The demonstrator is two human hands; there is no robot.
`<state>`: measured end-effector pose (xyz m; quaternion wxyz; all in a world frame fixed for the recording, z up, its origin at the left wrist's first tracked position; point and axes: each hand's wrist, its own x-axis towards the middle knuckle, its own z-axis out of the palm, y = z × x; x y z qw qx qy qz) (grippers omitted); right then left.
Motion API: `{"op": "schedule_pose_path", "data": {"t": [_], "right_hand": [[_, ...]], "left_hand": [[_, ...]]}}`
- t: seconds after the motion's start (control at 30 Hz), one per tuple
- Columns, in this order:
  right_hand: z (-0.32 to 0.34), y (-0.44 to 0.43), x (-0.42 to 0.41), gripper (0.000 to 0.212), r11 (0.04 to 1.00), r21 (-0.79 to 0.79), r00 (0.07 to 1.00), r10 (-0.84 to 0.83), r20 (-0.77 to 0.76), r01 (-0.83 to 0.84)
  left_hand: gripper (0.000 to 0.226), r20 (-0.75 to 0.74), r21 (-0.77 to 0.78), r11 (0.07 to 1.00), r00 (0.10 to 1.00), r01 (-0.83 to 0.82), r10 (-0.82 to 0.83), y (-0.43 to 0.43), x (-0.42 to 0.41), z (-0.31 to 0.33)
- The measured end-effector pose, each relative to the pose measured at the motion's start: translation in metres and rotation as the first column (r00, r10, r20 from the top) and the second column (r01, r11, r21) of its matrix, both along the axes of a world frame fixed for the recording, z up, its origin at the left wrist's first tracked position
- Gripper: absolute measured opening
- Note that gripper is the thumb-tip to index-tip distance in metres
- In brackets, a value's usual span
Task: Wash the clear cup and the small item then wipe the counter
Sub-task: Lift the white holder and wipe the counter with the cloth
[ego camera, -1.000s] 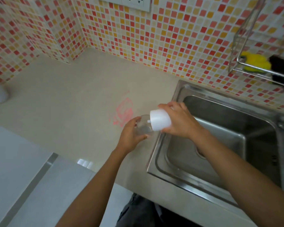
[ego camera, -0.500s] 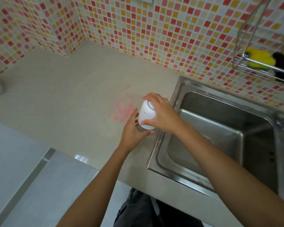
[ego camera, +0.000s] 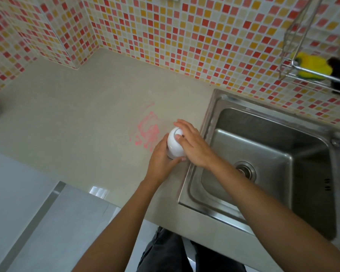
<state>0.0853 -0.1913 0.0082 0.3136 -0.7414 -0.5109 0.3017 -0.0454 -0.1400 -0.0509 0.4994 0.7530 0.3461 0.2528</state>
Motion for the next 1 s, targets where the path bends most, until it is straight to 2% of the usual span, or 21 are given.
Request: {"op": "schedule_pose_path", "data": {"t": [0.1,0.2,0.4,0.87,1.0], "right_hand": [[-0.003,-0.002,0.001,0.044,0.994,-0.011,0.983,-0.114,-0.147,0.113],[-0.010,-0.002,0.000,0.047,0.985,-0.034,0.975,-0.175,-0.138,0.172],[-0.013,0.003,-0.014,0.049,0.971,-0.034,0.928,-0.235,-0.289,0.235],[-0.022,0.003,-0.012,0.045,0.981,-0.019,0.957,-0.195,-0.214,0.196],[-0.014,0.002,-0.007,0.059,0.990,-0.070,0.976,-0.130,-0.174,0.119]], "left_hand": [[0.072,-0.026,0.000,1.000,1.000,0.013,-0.013,0.000,0.002,0.001],[0.073,-0.054,-0.021,1.000,0.998,0.021,-0.022,0.004,0.001,-0.004],[0.074,-0.094,-0.044,0.999,0.996,0.002,-0.006,0.008,-0.007,-0.013],[0.081,-0.160,-0.009,1.000,0.987,0.016,-0.017,0.006,-0.007,-0.010],[0.081,-0.194,-0.026,0.999,0.980,0.042,-0.046,0.005,-0.007,0.001]]}}
